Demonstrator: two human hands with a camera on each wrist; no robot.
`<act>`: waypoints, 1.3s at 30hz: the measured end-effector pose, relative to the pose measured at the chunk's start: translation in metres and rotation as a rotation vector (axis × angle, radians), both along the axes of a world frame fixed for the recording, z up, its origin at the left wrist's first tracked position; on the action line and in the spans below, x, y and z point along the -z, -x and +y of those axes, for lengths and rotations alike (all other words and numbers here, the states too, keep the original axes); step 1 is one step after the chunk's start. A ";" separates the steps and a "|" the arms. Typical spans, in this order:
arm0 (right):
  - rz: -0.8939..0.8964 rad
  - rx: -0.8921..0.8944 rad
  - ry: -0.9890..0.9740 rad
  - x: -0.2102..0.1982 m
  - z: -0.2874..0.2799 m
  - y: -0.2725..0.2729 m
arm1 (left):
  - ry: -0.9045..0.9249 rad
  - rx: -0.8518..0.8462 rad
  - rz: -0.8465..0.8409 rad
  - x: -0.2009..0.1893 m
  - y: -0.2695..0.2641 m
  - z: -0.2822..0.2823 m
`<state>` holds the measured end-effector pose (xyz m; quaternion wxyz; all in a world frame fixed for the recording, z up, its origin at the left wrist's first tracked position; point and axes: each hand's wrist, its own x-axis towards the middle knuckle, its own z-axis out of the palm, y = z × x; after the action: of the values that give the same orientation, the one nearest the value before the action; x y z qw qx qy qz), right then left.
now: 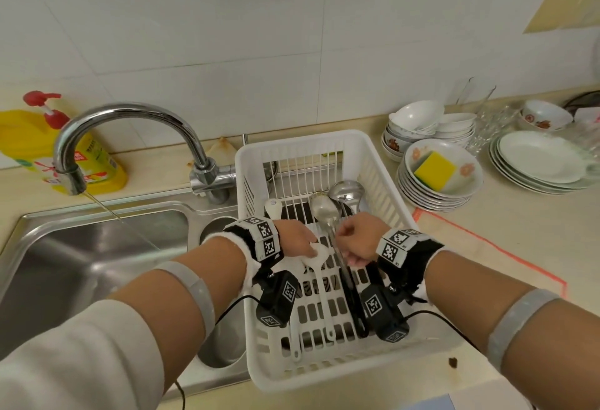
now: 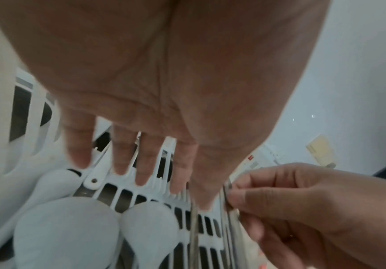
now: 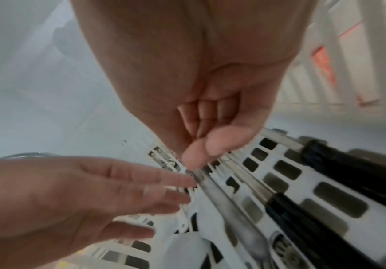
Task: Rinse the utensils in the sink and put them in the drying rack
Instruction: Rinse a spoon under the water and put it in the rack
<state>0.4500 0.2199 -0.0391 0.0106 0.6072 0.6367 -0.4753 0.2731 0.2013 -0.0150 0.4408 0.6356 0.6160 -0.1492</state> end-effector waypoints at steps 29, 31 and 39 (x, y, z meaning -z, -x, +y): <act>-0.399 -0.167 0.015 0.042 -0.009 0.069 | -0.414 -0.741 -0.597 -0.007 0.081 0.016; -0.354 -0.125 -0.067 0.037 0.004 0.077 | -0.415 -0.751 -0.592 -0.006 0.084 0.019; -0.436 -0.138 -0.159 0.047 0.058 0.101 | -0.384 -0.759 -0.609 -0.003 0.097 0.027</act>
<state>0.3486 0.2775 -0.0865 0.1325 0.6494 0.6948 -0.2792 0.1763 0.2280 -0.0118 0.4984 0.4515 0.6633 0.3282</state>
